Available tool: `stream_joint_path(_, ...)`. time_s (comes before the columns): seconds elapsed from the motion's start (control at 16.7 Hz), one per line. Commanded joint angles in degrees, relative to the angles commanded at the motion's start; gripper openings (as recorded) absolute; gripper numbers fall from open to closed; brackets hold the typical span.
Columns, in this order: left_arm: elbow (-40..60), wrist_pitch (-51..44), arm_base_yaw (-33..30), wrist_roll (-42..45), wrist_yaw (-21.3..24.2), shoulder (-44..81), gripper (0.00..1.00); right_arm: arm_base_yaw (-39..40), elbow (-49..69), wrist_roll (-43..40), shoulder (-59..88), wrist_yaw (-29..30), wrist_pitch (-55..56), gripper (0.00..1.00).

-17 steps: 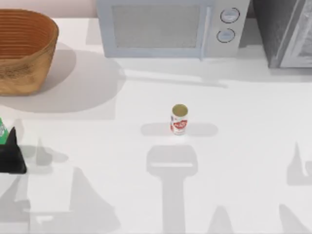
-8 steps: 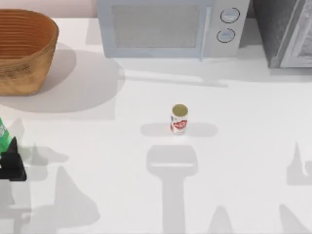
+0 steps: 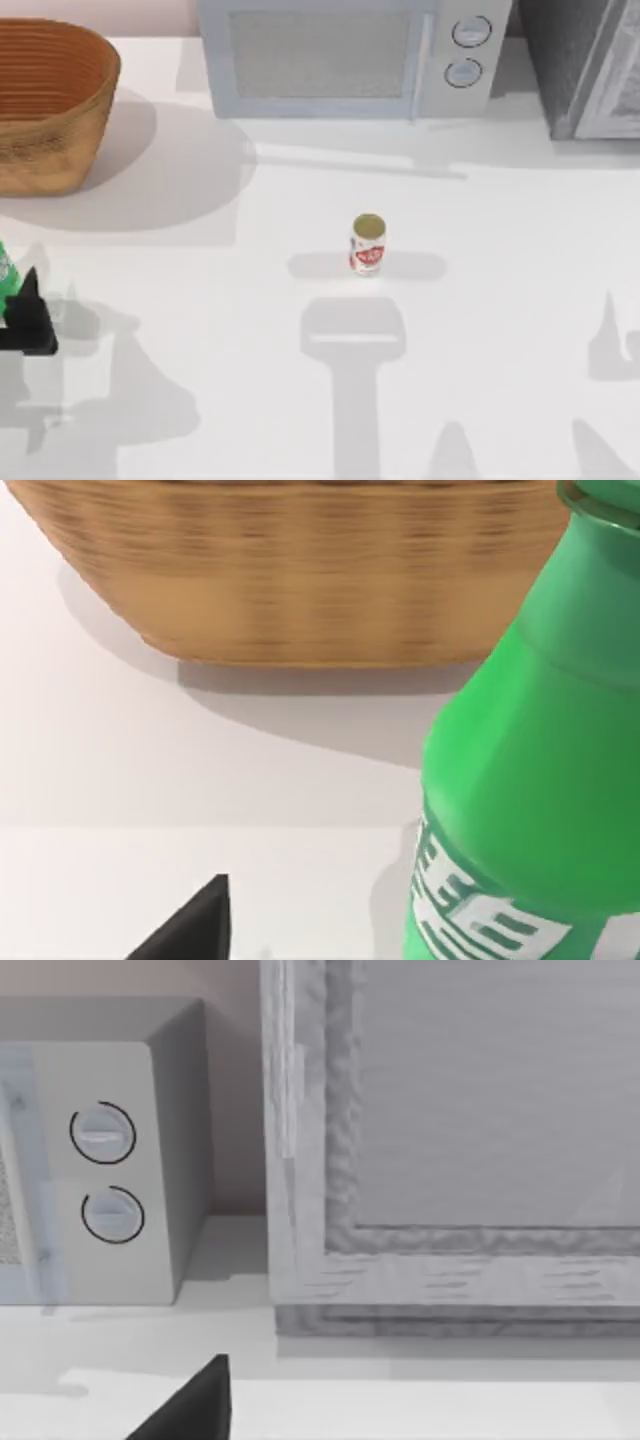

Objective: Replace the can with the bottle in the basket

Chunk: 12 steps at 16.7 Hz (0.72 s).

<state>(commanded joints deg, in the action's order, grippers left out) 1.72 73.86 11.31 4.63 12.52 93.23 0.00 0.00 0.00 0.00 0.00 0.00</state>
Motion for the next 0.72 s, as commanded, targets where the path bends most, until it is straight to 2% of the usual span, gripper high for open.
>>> stream_joint_path(0.36,7.55,5.36,-2.63,-0.77,-2.29,12.98,1.0,0.0,0.0,0.0,0.0,0.0,0.0,1.0)
stream_joint_path(0.66,8.15,5.78,-2.85,-0.84,-2.48,13.89,1.0,0.0,0.0,0.0,0.0,0.0,0.0,1.0)
stream_joint_path(0.72,8.15,5.78,-2.85,-0.84,-2.48,13.89,0.92,0.0,0.0,0.0,0.0,0.0,0.0,1.0)
